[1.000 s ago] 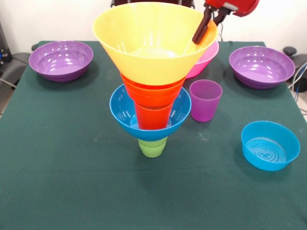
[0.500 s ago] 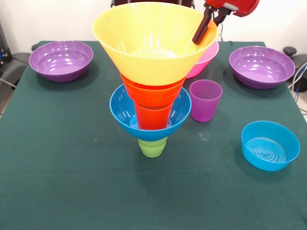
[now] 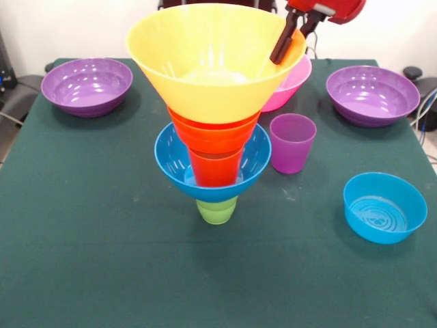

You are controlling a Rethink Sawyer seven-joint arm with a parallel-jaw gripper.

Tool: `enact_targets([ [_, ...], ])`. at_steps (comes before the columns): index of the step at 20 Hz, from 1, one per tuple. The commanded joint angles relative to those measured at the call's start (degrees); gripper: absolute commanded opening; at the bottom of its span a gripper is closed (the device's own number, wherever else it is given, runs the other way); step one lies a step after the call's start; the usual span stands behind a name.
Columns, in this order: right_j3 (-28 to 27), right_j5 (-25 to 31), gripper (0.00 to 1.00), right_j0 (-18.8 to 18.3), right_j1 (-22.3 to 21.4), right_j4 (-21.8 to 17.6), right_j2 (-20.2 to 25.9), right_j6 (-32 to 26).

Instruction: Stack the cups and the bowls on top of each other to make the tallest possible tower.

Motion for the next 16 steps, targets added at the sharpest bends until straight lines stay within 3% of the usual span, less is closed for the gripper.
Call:
enact_targets([
  [1, 2.44, 1.58, 0.0, -1.64, 4.55, -1.98, 8.02, -2.91],
  [16, 2.26, 2.15, 0.0, -1.54, 5.01, -2.01, 8.42, -2.4],
])
